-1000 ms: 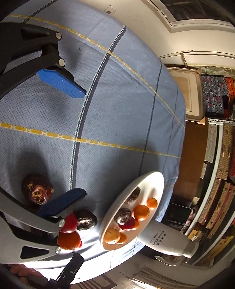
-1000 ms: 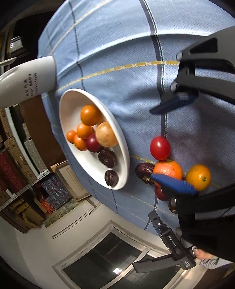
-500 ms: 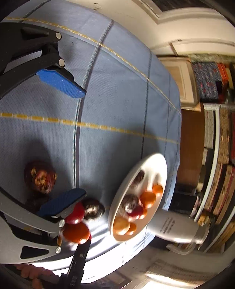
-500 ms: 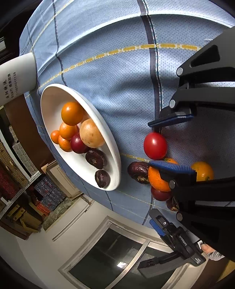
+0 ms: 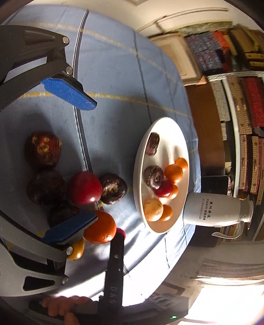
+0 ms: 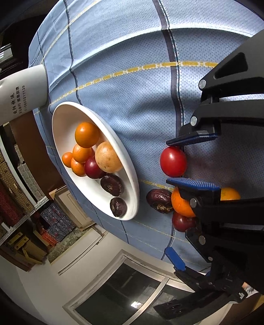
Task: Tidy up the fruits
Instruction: 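Grasp a red tomato with the left gripper while the right gripper grasps a red fruit, then carry both red fruits over the plate and open both grippers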
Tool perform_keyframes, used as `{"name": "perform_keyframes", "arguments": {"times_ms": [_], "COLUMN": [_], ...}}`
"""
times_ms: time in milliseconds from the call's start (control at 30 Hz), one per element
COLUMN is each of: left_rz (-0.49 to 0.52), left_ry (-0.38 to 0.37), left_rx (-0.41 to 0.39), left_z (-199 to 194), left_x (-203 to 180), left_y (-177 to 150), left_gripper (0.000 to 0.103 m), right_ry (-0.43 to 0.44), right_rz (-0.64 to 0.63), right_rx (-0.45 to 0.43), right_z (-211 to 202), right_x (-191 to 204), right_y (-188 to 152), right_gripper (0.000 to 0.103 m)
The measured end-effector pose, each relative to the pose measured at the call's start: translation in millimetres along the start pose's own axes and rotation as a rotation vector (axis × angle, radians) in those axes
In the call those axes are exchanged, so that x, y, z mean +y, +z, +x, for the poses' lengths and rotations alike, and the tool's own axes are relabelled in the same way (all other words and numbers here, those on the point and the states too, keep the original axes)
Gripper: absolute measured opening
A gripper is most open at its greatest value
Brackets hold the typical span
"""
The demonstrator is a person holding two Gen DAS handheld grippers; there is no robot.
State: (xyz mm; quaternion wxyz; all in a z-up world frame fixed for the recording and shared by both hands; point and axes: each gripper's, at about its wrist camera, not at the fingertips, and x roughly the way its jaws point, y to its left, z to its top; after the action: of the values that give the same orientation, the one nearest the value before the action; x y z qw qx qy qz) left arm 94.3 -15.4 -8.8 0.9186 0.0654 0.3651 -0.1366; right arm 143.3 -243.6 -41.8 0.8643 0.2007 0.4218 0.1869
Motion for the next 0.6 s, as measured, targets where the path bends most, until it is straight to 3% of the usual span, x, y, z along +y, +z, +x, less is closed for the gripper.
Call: {"name": "perform_keyframes", "arguments": {"times_ms": [100, 200, 367, 467, 600], "left_rz": [-0.011, -0.034, -0.091, -0.181, -0.151], "left_ry": [-0.093, -0.168, -0.274, -0.369, -0.357], "left_rx": [0.032, 0.050, 0.115, 0.184, 0.204], "left_z": [4, 6, 22, 30, 30], "left_x": [1, 3, 11, 28, 23], "left_y": [1, 0, 5, 3, -2], "left_gripper": [0.062, 0.047, 0.045, 0.045, 0.039], "right_ry": [0.001, 0.000, 0.003, 0.004, 0.008], "right_rz": [0.012, 0.025, 0.029, 0.047, 0.057], "right_rx": [-0.009, -0.011, -0.016, -0.022, -0.026], "right_z": [-2, -3, -4, -6, -7], "right_x": [-3, -5, -8, -11, -13], "right_y": [0, 0, 1, 2, 3], "right_gripper": [0.032, 0.032, 0.032, 0.032, 0.032]}}
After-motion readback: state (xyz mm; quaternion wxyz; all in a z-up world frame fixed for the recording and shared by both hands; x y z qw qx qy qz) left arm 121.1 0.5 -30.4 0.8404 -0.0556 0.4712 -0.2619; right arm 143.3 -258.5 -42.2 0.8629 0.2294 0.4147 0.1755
